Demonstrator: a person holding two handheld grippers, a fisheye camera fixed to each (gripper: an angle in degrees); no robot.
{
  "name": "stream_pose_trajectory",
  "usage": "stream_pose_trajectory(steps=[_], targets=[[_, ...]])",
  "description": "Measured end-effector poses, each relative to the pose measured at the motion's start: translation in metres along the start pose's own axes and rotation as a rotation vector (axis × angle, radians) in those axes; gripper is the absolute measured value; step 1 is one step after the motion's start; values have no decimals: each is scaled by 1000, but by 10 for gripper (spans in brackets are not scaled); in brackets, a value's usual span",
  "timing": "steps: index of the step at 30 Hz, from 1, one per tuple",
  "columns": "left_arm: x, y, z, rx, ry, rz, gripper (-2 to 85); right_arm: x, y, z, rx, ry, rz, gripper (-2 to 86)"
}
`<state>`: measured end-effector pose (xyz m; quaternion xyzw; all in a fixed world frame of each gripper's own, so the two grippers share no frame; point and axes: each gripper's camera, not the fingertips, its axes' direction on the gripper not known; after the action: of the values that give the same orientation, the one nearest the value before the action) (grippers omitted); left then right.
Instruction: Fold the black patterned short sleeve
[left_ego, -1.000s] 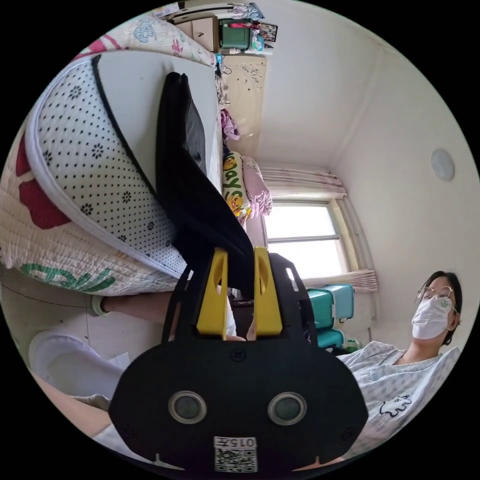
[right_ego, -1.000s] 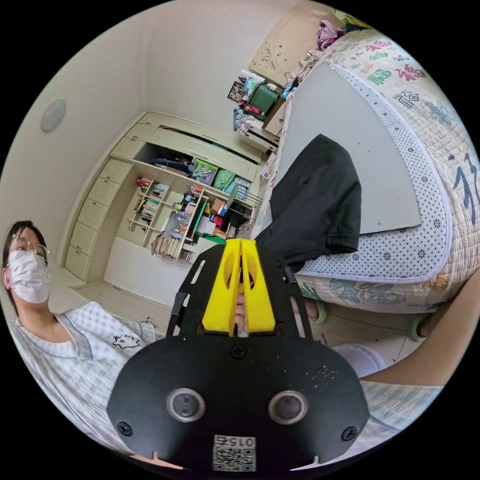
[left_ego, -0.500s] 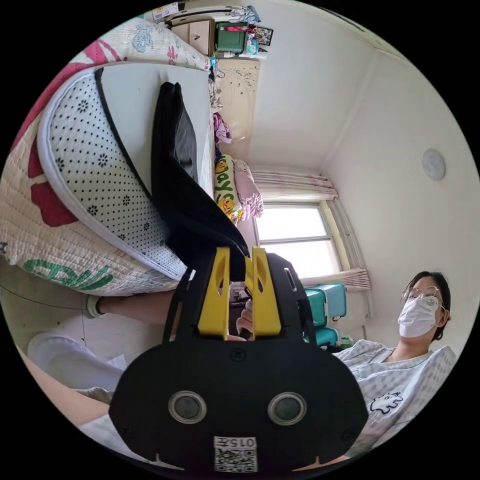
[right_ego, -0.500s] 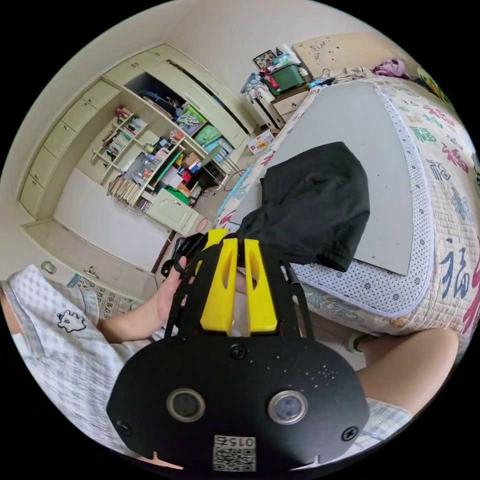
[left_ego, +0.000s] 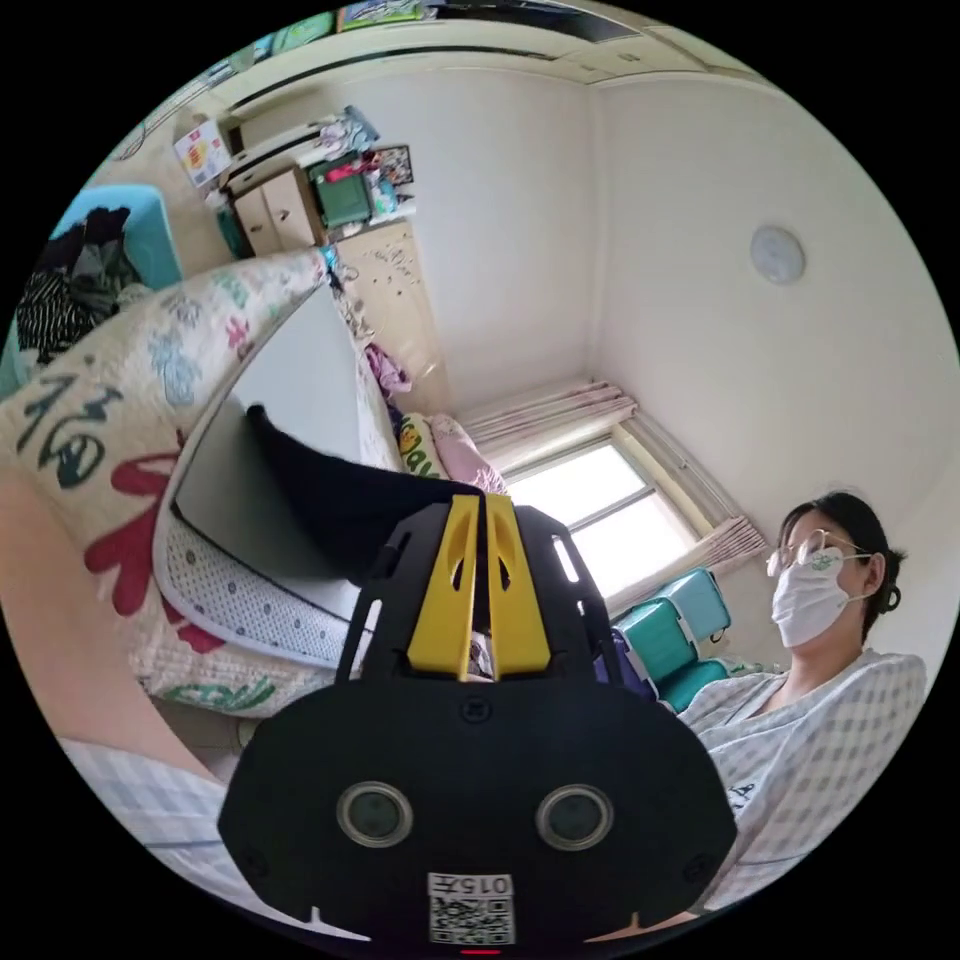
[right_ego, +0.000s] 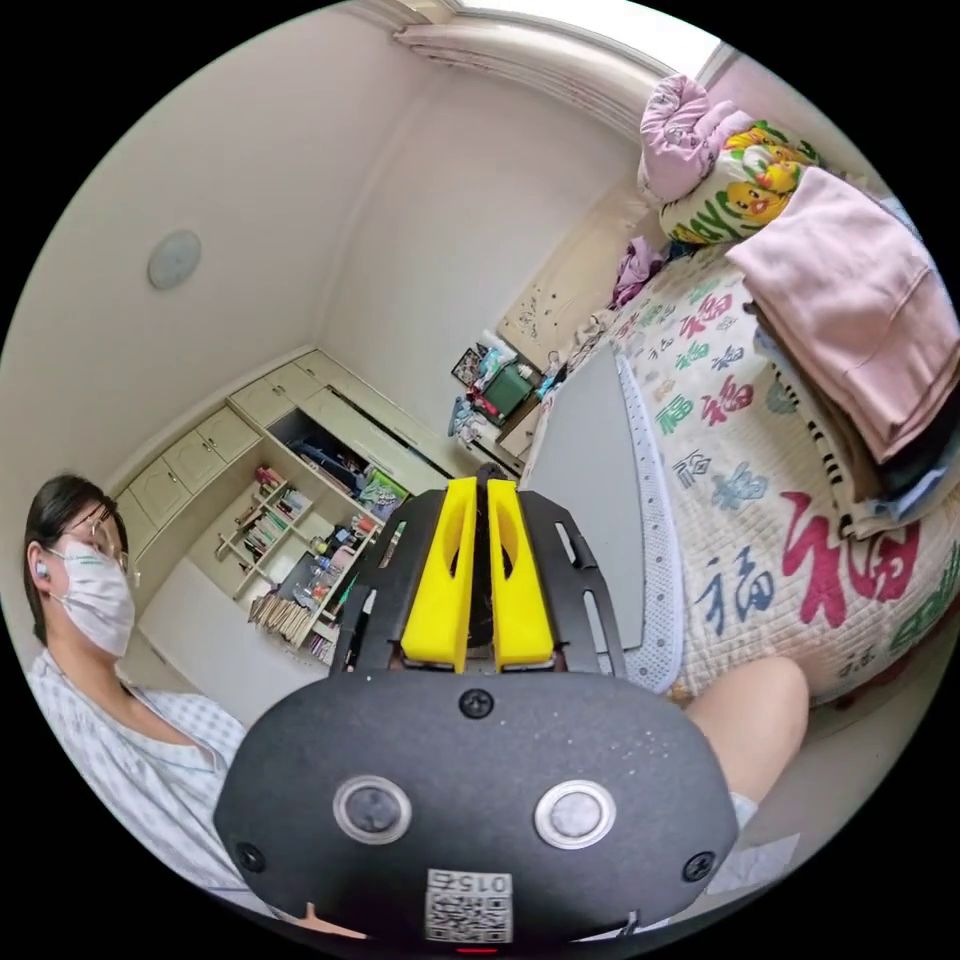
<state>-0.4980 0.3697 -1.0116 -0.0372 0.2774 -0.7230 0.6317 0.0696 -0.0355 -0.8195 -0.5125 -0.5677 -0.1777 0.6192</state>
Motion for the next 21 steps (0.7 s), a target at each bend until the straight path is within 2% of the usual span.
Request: stream_pose_trajectory(steps=[4, 7, 10, 11, 15, 18, 21], targets=[[17, -34, -4, -70, -78, 20, -8, 27, 13, -17, -19, -21, 77, 6], [3, -73, 32, -164, -164, -54, -8, 56, 1, 17, -83, 29, 152, 5], [2, -137, 79, -113, -92, -128, -9, 63, -64, 57, -50, -10, 184, 5], [11, -154, 90, -101, -85, -113, -9, 41, -105, 70, -8, -6, 130, 5], [157, -265, 158, 28, 0, 237, -9, -110, -254, 99, 131, -43, -185, 5], [267, -310, 181, 45, -32, 458, -9, -215, -317, 85, 254, 5, -356, 4], [339, -308, 186, 52, -8, 616, -9, -276, -328, 54, 327, -54, -457, 4]])
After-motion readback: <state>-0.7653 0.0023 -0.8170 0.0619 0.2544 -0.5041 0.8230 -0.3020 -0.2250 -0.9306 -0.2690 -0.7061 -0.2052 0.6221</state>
